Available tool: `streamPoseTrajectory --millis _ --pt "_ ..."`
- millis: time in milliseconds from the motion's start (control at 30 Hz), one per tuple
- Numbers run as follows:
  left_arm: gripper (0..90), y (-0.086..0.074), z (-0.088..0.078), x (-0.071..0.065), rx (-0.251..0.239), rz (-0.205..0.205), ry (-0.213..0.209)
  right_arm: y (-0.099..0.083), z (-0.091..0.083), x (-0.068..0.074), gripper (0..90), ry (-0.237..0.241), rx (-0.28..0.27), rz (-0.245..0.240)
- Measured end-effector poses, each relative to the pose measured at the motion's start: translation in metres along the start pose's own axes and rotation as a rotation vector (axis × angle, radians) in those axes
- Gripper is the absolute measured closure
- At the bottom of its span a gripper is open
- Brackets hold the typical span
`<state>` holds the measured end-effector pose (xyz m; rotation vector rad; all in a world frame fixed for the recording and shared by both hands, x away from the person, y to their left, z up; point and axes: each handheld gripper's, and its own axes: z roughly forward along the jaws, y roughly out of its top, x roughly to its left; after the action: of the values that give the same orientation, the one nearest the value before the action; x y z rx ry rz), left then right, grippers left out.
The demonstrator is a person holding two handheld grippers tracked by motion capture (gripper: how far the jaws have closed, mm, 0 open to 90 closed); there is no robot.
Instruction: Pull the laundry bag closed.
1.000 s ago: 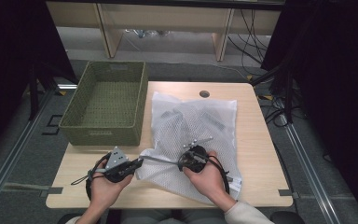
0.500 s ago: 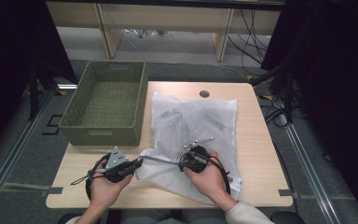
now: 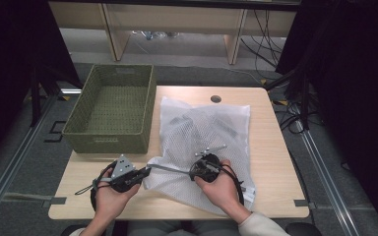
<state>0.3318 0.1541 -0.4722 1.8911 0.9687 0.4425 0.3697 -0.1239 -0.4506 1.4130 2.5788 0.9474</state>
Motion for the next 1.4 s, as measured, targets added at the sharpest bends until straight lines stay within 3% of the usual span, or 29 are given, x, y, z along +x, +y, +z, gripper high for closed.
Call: streamPoseTrajectory --millis 300,333,367,500,567,1000,1067,1167,1267,1367,1400 --pt "88.5 -0.0002 -0.0006 -0.0009 0.001 -0.01 0.004 -0.0013 -0.0013 0.0003 87.0 -0.012 -0.002 0.012" --pt "88.5 -0.0002 -0.0006 -0.0008 -0.001 -0.009 0.002 -0.0015 -0.0027 0.002 87.0 -0.007 0.013 0.041" --pt "88.5 -0.0002 -0.0007 -0.0009 -0.002 -0.01 0.002 -0.0014 -0.002 -0.0006 87.0 -0.017 0.004 0.014" --pt "88.5 -0.0002 -0.0004 -0.0007 -0.002 -0.011 0.004 -0.0021 -0.0036 -0.0021 87.0 -0.018 -0.005 0.01" --pt "88.5 -0.0001 -0.001 -0.0004 -0.002 -0.002 0.004 -0.0027 -0.0041 -0.0013 87.0 -0.018 -0.005 0.029" --pt "88.5 0.0001 -0.0015 0.0003 -0.005 0.006 0.003 -0.0046 -0.0057 -0.0046 87.0 -0.018 0.0 0.009" --pt "88.5 0.0001 -0.0017 0.0008 -0.002 0.009 0.007 -0.0052 -0.0074 -0.0029 87.0 -0.026 0.009 0.036" --pt "88.5 0.0 -0.0016 0.0005 -0.004 0.006 0.006 -0.0058 -0.0075 -0.0063 87.0 -0.022 -0.003 0.009" --pt "88.5 0.0001 -0.0018 0.001 0.0 0.01 0.011 -0.0066 -0.008 -0.0056 87.0 -0.024 0.0 0.033" --pt "88.5 -0.0002 -0.0013 -0.0003 -0.011 -0.015 0.009 -0.0069 -0.0081 -0.0076 87.0 -0.031 0.002 0.02" --pt "88.5 -0.0003 -0.0013 -0.0002 -0.01 -0.015 0.008 -0.0074 -0.0095 -0.0066 87.1 -0.027 0.01 0.038"
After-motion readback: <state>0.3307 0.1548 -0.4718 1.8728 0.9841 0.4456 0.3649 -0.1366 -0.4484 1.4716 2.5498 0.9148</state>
